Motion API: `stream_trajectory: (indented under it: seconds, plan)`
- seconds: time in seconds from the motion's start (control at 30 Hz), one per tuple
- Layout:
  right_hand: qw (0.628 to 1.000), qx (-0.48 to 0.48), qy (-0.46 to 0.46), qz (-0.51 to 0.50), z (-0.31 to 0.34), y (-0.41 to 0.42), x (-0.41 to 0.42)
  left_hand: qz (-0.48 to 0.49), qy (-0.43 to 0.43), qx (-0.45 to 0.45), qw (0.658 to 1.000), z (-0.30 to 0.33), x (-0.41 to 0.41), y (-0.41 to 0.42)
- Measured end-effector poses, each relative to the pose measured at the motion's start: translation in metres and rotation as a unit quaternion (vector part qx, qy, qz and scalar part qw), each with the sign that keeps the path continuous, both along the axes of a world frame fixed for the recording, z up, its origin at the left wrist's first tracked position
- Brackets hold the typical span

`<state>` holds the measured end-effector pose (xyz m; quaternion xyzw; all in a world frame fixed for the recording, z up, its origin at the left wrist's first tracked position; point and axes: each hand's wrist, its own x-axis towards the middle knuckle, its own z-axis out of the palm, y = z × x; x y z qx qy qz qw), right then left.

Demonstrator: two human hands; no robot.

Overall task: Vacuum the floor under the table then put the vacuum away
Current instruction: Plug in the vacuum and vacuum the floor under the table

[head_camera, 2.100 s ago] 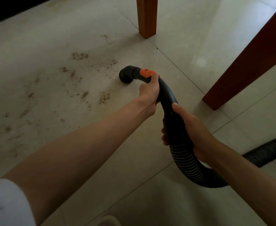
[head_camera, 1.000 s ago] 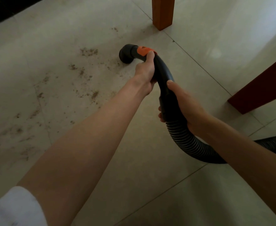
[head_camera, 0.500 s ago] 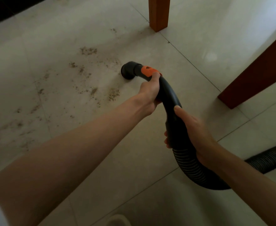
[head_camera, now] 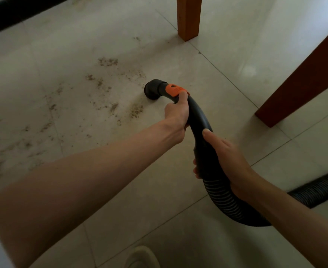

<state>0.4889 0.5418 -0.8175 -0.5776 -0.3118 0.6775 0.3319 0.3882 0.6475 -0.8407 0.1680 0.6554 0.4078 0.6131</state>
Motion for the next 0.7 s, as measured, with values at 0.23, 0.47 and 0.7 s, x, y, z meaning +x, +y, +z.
stream_trajectory:
  seconds: [0.23,0.47,0.7]
  plan:
    - [1.000,0.000,-0.002,0.009,-0.005,0.017,-0.010,0.017,0.006,0.000,1.000,-0.001,-0.010,0.014]
    - [0.999,0.020,-0.023,0.008,-0.010,0.043,-0.022,0.025,-0.016,0.012,0.999,-0.003,-0.022,0.040]
    - [0.998,0.038,-0.051,0.027,-0.014,0.078,-0.032,0.044,-0.014,0.019,0.999,-0.001,-0.031,0.068]
